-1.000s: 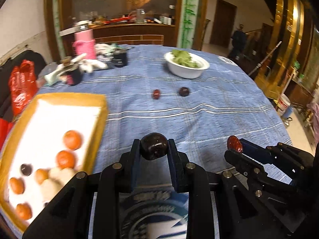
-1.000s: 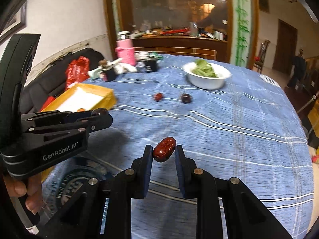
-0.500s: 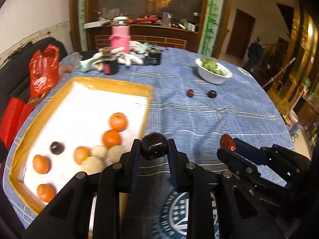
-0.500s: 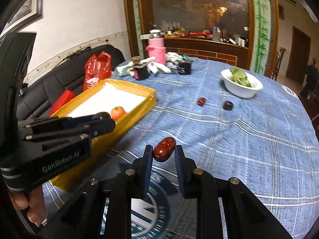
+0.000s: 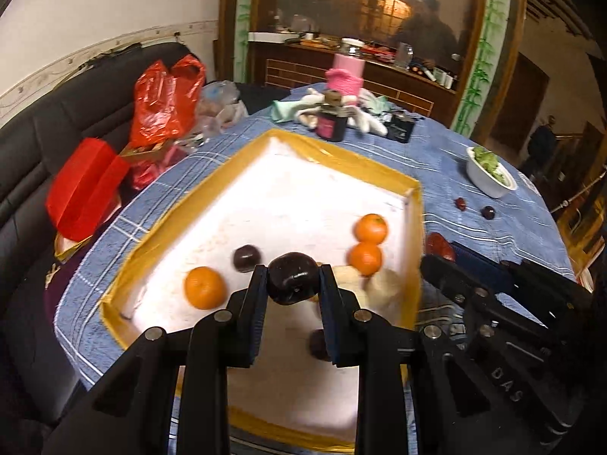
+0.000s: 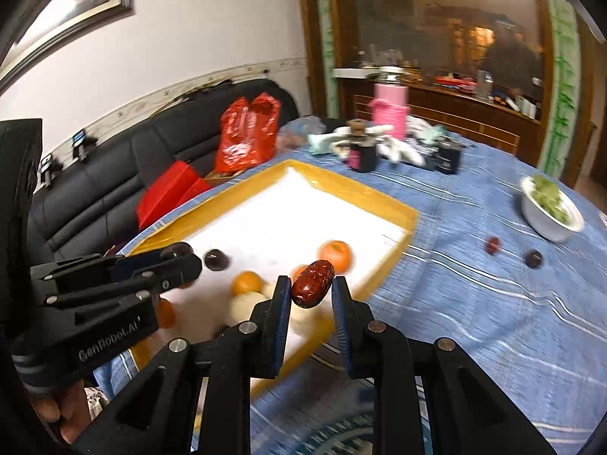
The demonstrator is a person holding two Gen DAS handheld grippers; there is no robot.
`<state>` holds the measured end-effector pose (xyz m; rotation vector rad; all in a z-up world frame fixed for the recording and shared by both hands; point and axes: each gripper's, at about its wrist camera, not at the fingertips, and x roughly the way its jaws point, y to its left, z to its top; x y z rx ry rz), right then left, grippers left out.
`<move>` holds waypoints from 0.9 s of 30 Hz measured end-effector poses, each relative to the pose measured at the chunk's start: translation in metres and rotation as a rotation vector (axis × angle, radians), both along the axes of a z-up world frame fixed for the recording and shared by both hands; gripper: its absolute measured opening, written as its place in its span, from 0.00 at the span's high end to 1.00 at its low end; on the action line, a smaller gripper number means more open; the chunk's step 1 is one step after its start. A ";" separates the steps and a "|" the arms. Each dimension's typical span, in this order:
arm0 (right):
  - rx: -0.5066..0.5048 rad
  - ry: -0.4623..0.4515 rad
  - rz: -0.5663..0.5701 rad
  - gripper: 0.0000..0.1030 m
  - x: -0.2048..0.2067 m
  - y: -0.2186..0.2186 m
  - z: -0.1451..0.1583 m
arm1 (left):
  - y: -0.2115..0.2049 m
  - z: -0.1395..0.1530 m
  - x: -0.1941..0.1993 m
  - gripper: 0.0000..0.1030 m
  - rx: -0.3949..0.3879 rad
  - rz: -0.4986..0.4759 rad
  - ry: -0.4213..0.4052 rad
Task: Organize fruits
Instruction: 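Open the left tool over the tray while the right tool releases the red date, then move both tools back toward the remaining fruit on the tablecloth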
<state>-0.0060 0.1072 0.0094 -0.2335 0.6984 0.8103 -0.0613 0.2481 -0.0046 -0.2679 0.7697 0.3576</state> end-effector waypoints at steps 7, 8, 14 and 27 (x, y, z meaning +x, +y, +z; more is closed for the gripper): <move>-0.039 0.034 0.057 0.79 -0.001 0.043 -0.018 | 0.019 -0.017 0.003 0.77 -0.026 0.037 0.044; -0.043 0.038 0.060 0.79 -0.002 0.045 -0.021 | 0.020 -0.020 0.004 0.77 -0.029 0.040 0.053; -0.057 0.060 0.068 0.79 0.001 0.050 -0.032 | 0.023 -0.027 0.005 0.77 -0.025 0.052 0.083; -0.107 0.093 0.071 0.56 0.005 0.057 -0.041 | 0.039 -0.034 -0.001 0.41 -0.001 0.178 0.146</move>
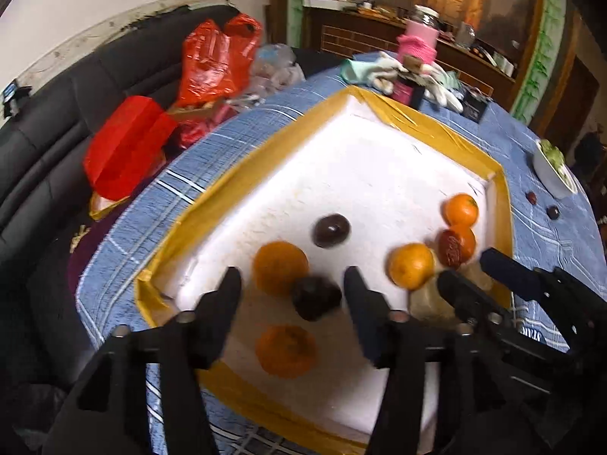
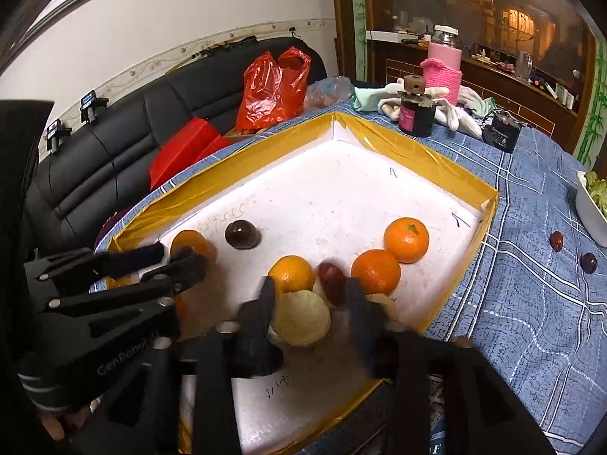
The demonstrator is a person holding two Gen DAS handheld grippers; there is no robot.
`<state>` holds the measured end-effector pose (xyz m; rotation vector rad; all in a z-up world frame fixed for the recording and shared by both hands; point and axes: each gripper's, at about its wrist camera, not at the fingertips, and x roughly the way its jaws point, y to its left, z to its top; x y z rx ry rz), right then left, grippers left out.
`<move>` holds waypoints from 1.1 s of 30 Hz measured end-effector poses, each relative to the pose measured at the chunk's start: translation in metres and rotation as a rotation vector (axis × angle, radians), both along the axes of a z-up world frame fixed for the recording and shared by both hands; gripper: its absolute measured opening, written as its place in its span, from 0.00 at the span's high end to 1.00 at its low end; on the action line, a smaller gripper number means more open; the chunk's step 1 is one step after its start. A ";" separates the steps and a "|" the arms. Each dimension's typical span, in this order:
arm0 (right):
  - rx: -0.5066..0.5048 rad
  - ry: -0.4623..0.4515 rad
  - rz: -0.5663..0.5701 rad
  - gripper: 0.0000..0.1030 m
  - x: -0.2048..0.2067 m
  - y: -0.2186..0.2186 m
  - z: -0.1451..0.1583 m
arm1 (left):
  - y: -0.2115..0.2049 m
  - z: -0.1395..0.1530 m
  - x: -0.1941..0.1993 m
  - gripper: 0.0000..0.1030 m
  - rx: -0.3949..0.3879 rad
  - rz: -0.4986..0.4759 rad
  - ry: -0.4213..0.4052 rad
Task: Organize fruits
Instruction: 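Move both tools back toward the remaining fruit on the tablecloth, then grasp a dark plum with the right tool while the left tool grasps a red date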
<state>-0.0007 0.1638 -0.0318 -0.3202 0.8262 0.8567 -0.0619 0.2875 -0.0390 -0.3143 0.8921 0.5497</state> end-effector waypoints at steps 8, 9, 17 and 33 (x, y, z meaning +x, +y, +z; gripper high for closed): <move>0.063 -0.010 -0.033 0.35 0.007 -0.021 0.016 | -0.010 0.019 0.003 0.29 0.041 -0.018 -0.035; 0.071 -0.021 -0.034 0.35 0.007 -0.025 0.019 | -0.014 0.022 0.006 0.29 0.044 -0.024 -0.039; 0.088 -0.098 -0.157 0.35 0.035 -0.104 0.038 | -0.078 0.049 0.053 0.29 0.031 -0.182 -0.132; 0.069 -0.066 -0.408 0.40 0.206 -0.235 0.002 | -0.201 0.007 0.216 0.30 -0.062 -0.462 -0.184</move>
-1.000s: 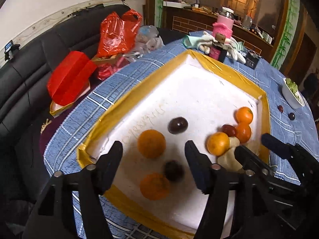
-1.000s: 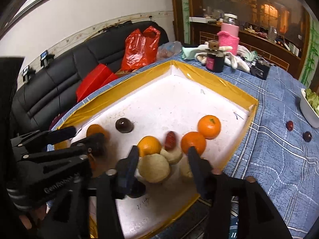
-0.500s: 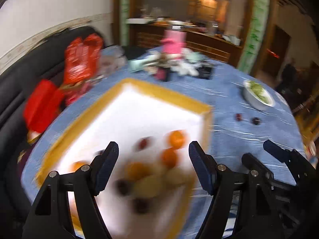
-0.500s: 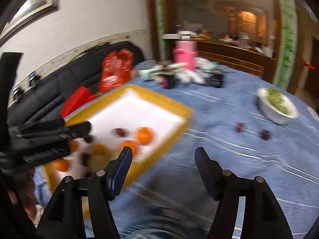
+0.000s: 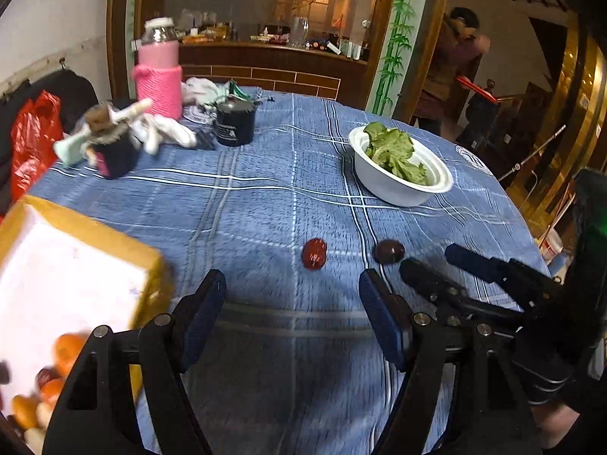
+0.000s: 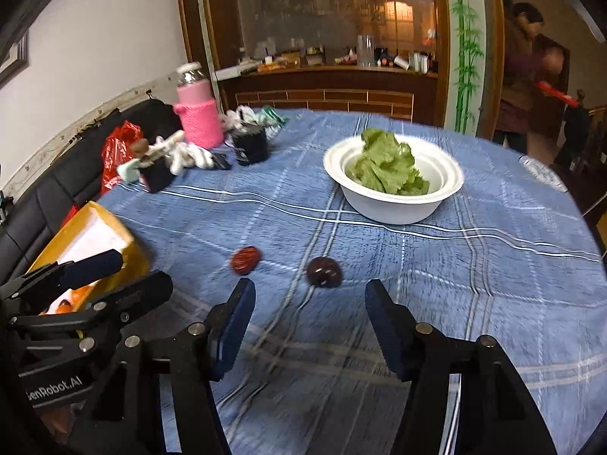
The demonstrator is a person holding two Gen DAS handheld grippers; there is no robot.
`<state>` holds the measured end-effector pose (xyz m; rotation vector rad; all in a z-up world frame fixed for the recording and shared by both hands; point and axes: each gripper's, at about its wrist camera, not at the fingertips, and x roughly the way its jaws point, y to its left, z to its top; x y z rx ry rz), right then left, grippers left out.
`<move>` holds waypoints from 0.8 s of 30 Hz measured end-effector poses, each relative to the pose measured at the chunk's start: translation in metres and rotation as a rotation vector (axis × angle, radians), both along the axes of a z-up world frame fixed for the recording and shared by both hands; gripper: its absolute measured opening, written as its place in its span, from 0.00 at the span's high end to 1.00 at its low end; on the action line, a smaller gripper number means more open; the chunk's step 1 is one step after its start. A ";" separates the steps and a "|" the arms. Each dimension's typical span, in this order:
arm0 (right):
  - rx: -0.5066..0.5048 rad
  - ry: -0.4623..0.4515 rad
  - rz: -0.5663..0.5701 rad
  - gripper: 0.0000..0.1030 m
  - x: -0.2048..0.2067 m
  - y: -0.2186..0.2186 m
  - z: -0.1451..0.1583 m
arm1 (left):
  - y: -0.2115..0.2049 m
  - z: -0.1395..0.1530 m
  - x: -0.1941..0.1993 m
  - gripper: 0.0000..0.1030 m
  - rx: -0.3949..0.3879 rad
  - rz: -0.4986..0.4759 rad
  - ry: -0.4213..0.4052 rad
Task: Organize fruits
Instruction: 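Grasp a dark plum with the right tool while the left tool grasps a red date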
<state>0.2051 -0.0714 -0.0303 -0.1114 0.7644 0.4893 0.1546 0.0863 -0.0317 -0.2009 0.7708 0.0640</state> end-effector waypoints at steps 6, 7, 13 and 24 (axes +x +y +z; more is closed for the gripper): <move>-0.011 0.052 0.037 0.46 0.037 -0.002 -0.027 | -0.007 -0.021 0.026 0.30 0.031 -0.031 0.019; -0.007 0.068 0.045 0.50 0.040 -0.001 -0.030 | -0.005 -0.024 0.028 0.30 0.024 -0.034 0.024; -0.086 0.082 0.111 0.56 0.051 0.013 -0.037 | -0.002 -0.027 0.030 0.30 0.053 -0.043 0.030; -0.083 0.092 0.116 0.74 0.050 0.012 -0.039 | -0.014 -0.028 0.041 0.44 0.066 -0.101 0.056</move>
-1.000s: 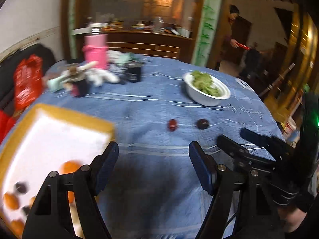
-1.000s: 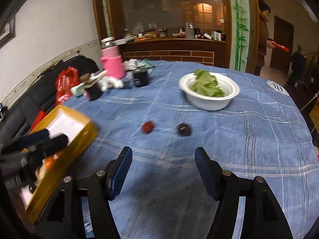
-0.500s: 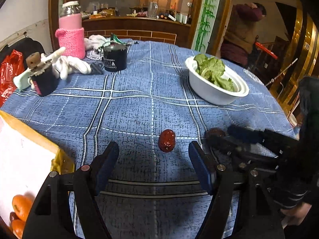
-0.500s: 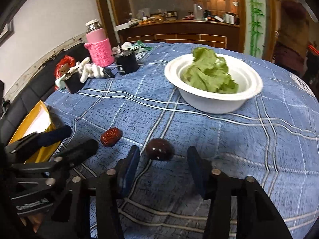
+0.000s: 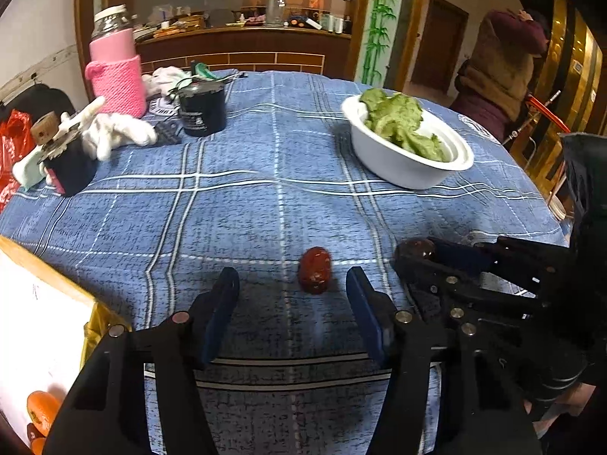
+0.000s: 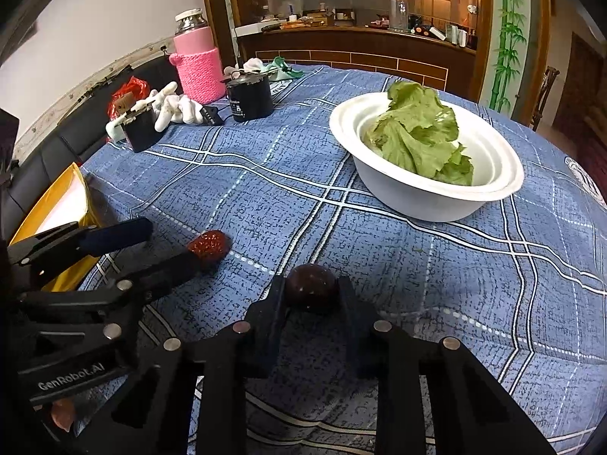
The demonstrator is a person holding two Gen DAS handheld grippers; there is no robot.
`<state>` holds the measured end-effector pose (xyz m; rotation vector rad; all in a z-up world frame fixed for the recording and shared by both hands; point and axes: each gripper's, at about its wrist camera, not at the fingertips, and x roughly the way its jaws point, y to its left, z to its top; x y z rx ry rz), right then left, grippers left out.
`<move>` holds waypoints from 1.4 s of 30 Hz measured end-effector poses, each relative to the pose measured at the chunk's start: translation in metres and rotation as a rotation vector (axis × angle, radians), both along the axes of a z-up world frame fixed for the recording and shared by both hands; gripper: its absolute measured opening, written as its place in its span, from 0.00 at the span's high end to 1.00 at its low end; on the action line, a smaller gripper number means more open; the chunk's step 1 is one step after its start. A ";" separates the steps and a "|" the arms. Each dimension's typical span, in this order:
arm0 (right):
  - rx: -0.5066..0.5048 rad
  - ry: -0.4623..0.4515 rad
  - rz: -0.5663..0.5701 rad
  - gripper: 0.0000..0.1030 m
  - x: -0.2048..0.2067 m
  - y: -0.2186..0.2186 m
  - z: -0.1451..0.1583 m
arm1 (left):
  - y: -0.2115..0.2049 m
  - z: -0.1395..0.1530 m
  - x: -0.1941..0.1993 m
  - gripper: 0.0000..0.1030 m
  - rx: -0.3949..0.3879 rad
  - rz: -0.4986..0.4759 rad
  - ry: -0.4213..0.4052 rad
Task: Organize fruits
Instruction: 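Grasp a dark plum with the right tool while the left tool grasps a red date, then carry the red date with the left tool while the right tool carries the plum to the tray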
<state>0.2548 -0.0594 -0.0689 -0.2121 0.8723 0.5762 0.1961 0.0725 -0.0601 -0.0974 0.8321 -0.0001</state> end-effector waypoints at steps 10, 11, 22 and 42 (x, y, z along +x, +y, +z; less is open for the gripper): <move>0.083 -0.001 -0.032 0.74 -0.002 -0.023 0.007 | -0.016 -0.015 0.015 0.67 0.117 0.005 0.058; 0.091 -0.001 -0.036 0.74 -0.002 -0.025 0.007 | -0.016 -0.014 0.015 0.72 0.128 0.013 0.062; 0.084 -0.025 -0.059 0.74 -0.017 -0.032 0.014 | -0.016 0.004 -0.001 0.84 0.085 0.006 0.016; 0.030 -0.062 -0.137 0.73 -0.147 -0.017 0.037 | 0.012 0.031 -0.141 0.84 0.026 0.050 -0.024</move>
